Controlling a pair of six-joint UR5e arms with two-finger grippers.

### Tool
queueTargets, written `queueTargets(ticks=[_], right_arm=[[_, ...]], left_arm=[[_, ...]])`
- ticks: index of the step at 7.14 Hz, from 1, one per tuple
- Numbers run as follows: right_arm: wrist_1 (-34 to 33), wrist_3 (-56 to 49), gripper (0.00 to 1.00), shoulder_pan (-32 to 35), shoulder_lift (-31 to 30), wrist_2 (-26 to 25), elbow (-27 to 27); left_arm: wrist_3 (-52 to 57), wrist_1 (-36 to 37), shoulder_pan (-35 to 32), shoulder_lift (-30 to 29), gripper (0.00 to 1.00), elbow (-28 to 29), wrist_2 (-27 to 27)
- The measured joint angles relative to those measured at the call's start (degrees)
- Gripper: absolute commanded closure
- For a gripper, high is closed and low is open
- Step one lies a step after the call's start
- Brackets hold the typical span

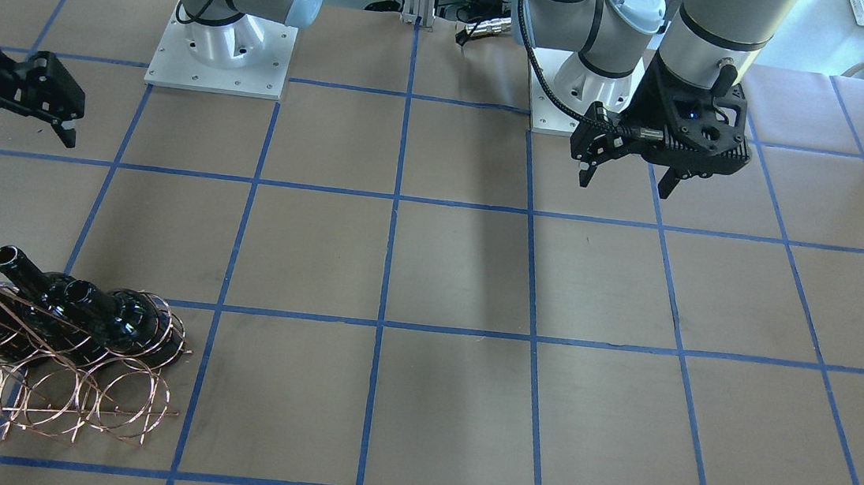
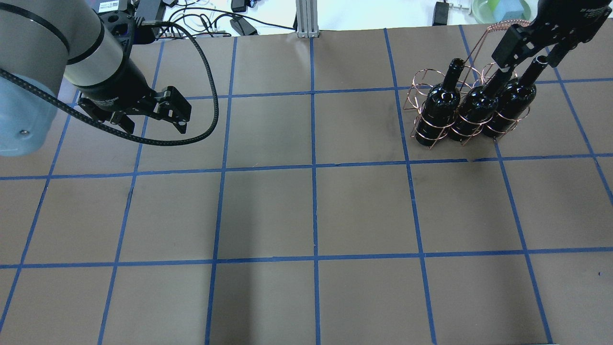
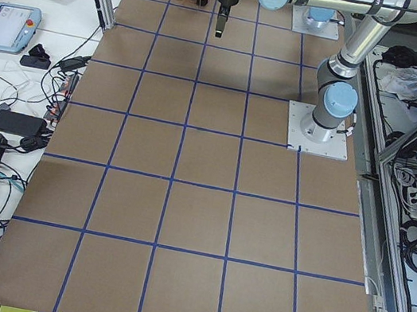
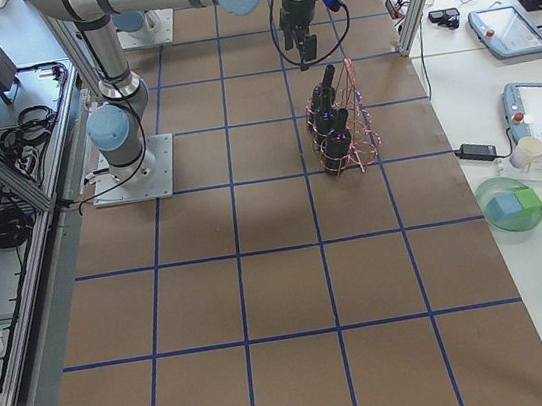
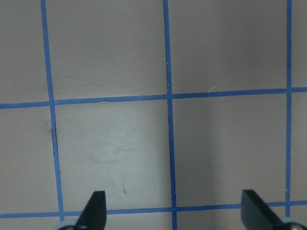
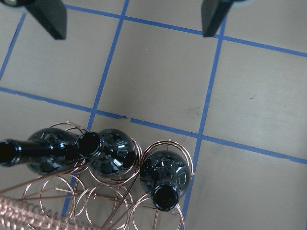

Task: Place wine into wine basket
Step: 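Open the right gripper and raise it off the bottle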

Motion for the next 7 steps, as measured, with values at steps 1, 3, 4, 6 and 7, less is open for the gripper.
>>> queueTargets(ticks=[1,3,4,6,7], right_arm=[[0.6,6.6,0.00,2.2,-1.4,0.3,0.0],[0.6,19.9,0.00,8.4,-2.4,0.5,0.1],[0.2,25.1,0.00,11.3,-2.5,0.4,0.1],[-1.2,30.5,0.00,14.4,-2.6,0.9,0.8],[-1.4,30.1,0.00,14.7,-2.7,2.1,1.2]], left_arm=[[0.1,0.0,0.0,0.1,0.00,0.0,0.0],[0.1,-0.1,0.1,0.1,0.00,0.0,0.1],[0.1,-0.1,0.1,0.2,0.00,0.0,0.1],[0.2,-0.1,0.1,0.2,0.00,0.0,0.4],[0.1,-0.1,0.1,0.1,0.00,0.0,0.6]])
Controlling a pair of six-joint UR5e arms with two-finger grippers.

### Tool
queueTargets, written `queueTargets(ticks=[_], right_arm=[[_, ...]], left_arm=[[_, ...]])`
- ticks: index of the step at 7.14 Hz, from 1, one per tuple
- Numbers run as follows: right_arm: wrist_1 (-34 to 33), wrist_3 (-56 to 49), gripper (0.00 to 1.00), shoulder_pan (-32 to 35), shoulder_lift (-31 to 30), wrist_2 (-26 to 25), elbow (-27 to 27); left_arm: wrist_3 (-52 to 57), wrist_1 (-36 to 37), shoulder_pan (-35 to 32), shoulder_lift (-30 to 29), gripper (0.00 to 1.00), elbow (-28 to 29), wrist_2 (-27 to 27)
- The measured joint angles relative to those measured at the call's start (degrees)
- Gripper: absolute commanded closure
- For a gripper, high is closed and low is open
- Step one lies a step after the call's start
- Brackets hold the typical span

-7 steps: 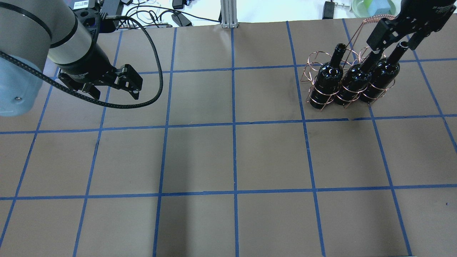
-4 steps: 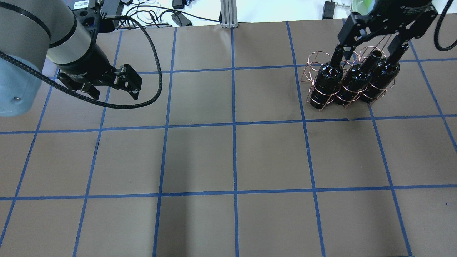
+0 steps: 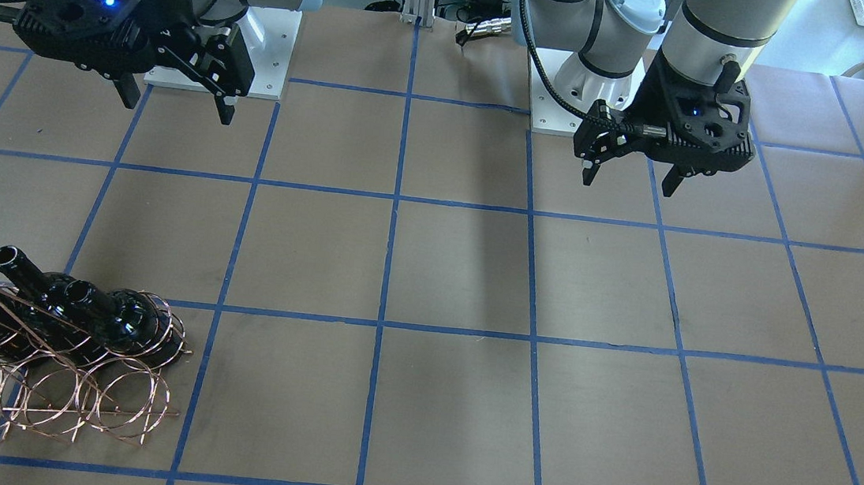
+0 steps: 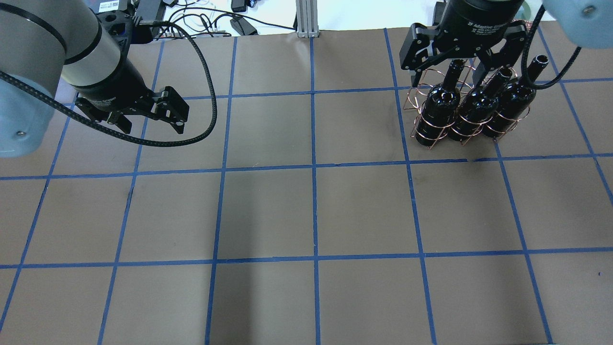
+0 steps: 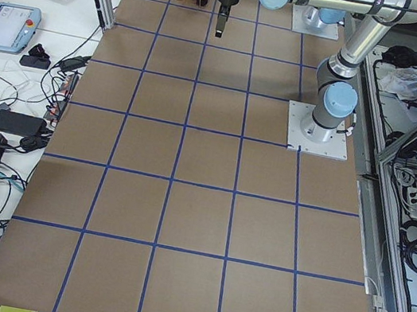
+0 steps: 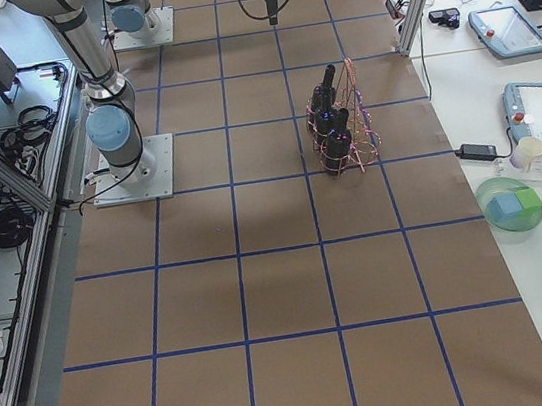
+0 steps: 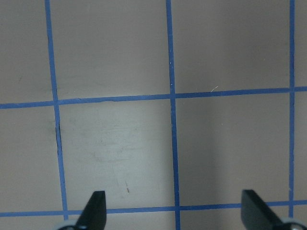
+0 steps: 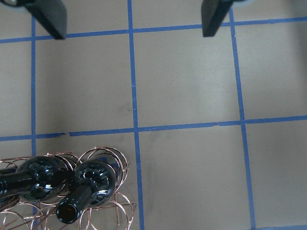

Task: Place wine into wine basket
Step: 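Open the right gripper and raise it off the bottle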

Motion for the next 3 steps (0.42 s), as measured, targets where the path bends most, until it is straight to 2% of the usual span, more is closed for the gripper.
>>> queueTargets(ticks=[3], right_arm=[[-0.3,-2.2,0.00,0.1,0.2,2.0,0.3]], left_arm=[[0.1,0.1,0.1,0.0,0.00,0.0,0.1]])
